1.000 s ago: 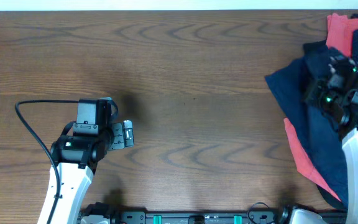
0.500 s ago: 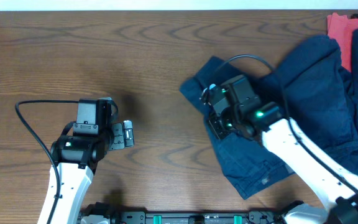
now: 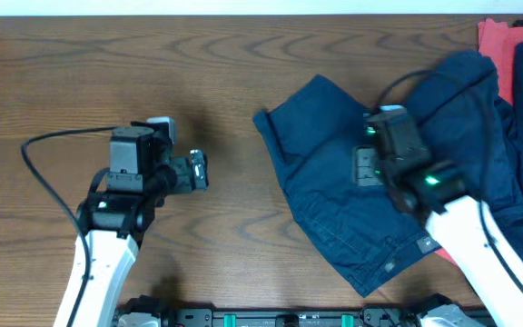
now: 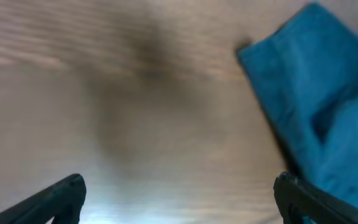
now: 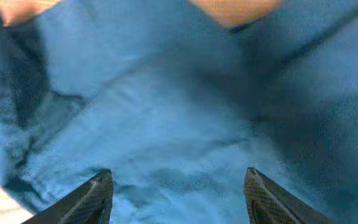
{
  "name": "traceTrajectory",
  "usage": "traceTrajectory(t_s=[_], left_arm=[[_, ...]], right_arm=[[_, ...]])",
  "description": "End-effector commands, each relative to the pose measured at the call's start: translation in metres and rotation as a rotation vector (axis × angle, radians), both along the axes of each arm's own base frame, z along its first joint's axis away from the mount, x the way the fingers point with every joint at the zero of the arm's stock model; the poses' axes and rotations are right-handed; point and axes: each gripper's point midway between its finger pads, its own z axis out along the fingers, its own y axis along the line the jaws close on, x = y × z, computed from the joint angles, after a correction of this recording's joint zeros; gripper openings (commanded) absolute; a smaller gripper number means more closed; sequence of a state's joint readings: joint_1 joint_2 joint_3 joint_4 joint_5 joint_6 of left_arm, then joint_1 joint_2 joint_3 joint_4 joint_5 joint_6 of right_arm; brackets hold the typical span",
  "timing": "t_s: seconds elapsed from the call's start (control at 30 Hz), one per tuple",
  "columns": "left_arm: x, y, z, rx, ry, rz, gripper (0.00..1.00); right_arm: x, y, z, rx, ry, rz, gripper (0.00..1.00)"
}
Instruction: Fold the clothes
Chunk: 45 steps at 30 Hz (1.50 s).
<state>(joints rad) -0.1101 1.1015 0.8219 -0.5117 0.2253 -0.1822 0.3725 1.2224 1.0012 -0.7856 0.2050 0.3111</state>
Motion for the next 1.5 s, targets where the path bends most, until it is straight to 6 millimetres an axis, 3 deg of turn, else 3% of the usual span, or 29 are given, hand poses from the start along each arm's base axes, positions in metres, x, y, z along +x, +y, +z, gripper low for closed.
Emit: traceTrajectory(t_s=[0.0,0.2,0.37,0.53,0.7,0.77,0.87,1.2,1.23,1.27,1.3,1.33,1.37,1.47], left_arm=[[0.012,-0.025,-0.019,-0.091,0.066,-0.010,0.98],[0.043,-0.082,-0.062,-0.155,0.099,-0.076,0.98],[0.054,-0.136,-0.085,-0.231,0.085,-0.173,0.98],[0.056,-0.163,-0.089,-0.277,0.064,-0.194,0.98],[0.051,-0.180,-0.089,-0.284,0.051,-0.236,0.99],[0.047,-0.185,-0.092,-0.280,0.062,-0.250,0.92],[0.041,-0.190,-0.101,-0.271,0.088,-0.264,0.91],[0.037,-0.193,-0.107,-0.265,0.102,-0.272,0.91],[0.037,-0.193,-0.107,-0.265,0.102,-0.272,0.86],[0.037,-0.193,-0.106,-0.265,0.102,-0.272,0.74],[0.037,-0.193,-0.107,-0.263,0.105,-0.272,0.51],[0.037,-0.192,-0.107,-0.262,0.104,-0.272,0.19],[0.039,-0.191,-0.107,-0.255,0.098,-0.263,0.06],[0.062,-0.169,-0.105,-0.145,0.000,-0.169,0.06]], right_arm=[[-0.007,-0.025,0.011,-0.007,-0.018,-0.099,0.66],[-0.026,-0.048,0.011,-0.016,0.029,-0.170,0.69],[-0.033,-0.054,0.007,-0.029,0.064,-0.183,0.69],[-0.035,-0.055,0.006,-0.036,0.073,-0.185,0.72],[-0.035,-0.055,0.006,-0.036,0.073,-0.185,0.72],[-0.035,-0.055,0.006,-0.036,0.073,-0.185,0.72],[-0.035,-0.055,0.006,-0.036,0.073,-0.185,0.72],[-0.035,-0.055,0.006,-0.036,0.074,-0.185,0.73],[-0.035,-0.055,0.006,-0.036,0.074,-0.185,0.73],[-0.035,-0.055,0.006,-0.036,0.074,-0.185,0.73],[-0.035,-0.055,0.006,-0.036,0.074,-0.185,0.73],[-0.036,-0.055,0.006,-0.037,0.075,-0.185,0.73],[-0.036,-0.056,0.006,-0.037,0.076,-0.185,0.73],[-0.037,-0.056,0.005,-0.039,0.081,-0.185,0.73]])
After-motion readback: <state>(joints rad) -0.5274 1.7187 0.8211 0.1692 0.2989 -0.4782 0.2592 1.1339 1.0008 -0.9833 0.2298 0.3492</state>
